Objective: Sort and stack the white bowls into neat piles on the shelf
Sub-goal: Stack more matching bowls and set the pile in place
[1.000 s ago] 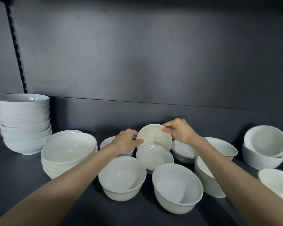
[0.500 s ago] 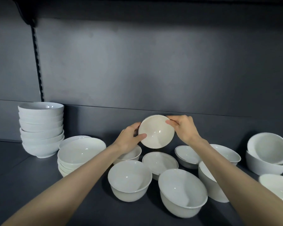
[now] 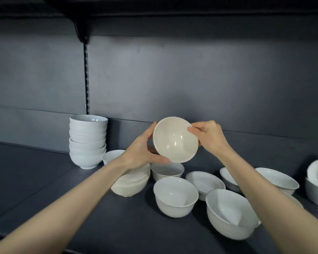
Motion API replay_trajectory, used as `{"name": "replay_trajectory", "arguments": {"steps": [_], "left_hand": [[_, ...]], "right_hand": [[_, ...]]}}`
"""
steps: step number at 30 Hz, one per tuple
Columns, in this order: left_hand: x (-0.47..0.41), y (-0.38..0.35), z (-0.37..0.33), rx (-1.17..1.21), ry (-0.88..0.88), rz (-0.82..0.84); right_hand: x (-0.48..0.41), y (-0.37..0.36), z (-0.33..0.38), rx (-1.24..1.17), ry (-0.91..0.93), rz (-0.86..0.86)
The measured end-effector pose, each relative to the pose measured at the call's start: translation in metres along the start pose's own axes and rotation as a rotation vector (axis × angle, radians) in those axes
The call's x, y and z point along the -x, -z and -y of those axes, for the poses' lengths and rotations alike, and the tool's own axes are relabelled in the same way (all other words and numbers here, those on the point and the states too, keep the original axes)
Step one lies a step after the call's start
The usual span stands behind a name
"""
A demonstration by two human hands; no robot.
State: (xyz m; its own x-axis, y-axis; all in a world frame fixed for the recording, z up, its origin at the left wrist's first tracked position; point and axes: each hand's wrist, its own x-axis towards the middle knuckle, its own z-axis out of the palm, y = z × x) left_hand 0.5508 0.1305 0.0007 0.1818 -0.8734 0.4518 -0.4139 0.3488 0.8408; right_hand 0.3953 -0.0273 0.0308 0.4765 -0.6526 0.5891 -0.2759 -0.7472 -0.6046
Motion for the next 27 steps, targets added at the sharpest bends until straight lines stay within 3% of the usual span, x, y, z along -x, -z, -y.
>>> {"name": "replay_trajectory", "arguments": {"steps": [3, 11, 17, 22, 27], "left_hand": [[0.013, 0.028, 0.000, 0.027, -0.009, -0.082], [0.030, 0.091, 0.032, 0.105, 0.013, -0.082], [0.034, 0.115, 0.059, -0.026, 0.005, -0.086], [0.044, 0.119, 0.080, -0.087, 0.022, -0.031], [0.046, 0.117, 0.097, 0.016, 0.082, 0.041]], "right_hand": [[0.008, -0.017, 0.023, -0.074, -0.030, -0.001], [0.034, -0.064, 0.061, -0.361, -0.215, 0.111], [0.061, -0.083, 0.076, -0.287, -0.251, 0.287], [0.072, -0.095, 0.080, -0.226, -0.323, 0.275], [0.076, -0.105, 0.077, -0.229, -0.342, 0.272]]}}
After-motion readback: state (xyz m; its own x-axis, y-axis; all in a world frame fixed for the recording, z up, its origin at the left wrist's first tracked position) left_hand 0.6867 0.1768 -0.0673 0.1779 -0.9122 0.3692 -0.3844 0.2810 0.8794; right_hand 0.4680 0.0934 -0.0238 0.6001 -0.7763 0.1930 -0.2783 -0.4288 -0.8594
